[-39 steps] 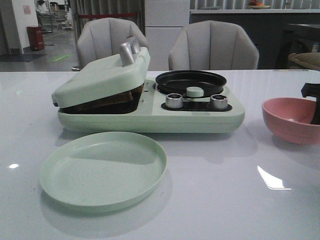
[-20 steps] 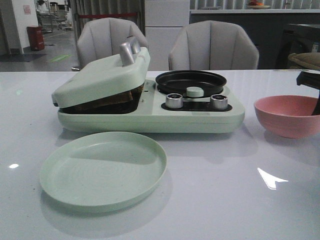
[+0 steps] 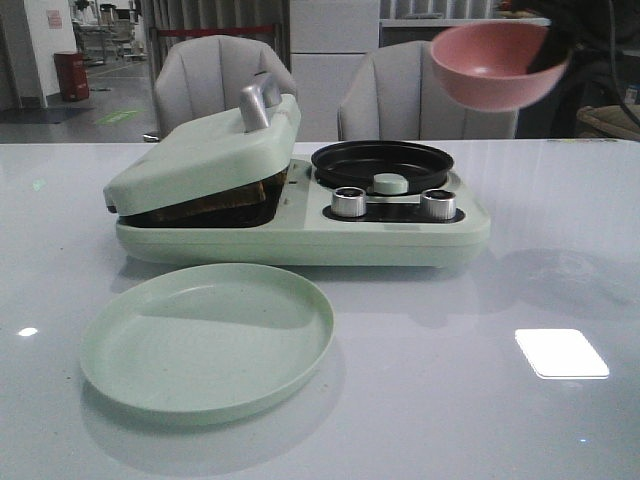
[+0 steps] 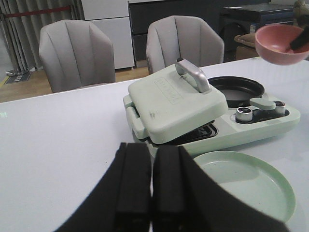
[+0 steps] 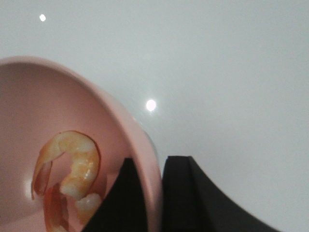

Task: Make breakfast with bread and shrimp
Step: 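Lift the pink bowl with the right gripper over the frying pan, then tilt the pink bowl with the right gripper to pour shrimp into the pan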

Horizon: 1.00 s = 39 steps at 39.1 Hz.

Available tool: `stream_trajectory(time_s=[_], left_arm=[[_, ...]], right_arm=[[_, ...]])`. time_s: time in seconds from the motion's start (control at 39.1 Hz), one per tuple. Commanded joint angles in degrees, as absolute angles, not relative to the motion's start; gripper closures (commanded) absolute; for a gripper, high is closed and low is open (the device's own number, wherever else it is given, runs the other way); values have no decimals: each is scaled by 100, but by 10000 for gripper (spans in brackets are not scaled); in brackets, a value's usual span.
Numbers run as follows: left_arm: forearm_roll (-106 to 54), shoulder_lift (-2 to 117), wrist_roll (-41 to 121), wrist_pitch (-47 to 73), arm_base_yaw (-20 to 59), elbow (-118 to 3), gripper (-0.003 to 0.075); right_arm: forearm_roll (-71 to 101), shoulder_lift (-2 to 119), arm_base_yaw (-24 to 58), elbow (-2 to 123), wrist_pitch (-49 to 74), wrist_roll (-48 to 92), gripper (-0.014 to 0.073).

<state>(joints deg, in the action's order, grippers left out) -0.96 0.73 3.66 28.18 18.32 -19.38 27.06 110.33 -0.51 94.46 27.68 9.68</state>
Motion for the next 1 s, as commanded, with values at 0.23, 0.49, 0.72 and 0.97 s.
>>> stream_trajectory(time_s=[0.23,0.49,0.72,0.97], left_arm=[[-153,137,308,2340,1832,-2069,606],[-153,137,308,2340,1832,-2069,606],[-153,137,308,2340,1832,-2069,606],[-153,137,308,2340,1832,-2069,606]], right_arm=[[2882,10953,703,9736,-222,1029,445],[2349,11652,1027,9736,-1699,1029,446],[1105,12269,1178,9699,-2899,1017,456],[467,12422,1202,8863,-5613,992,456]])
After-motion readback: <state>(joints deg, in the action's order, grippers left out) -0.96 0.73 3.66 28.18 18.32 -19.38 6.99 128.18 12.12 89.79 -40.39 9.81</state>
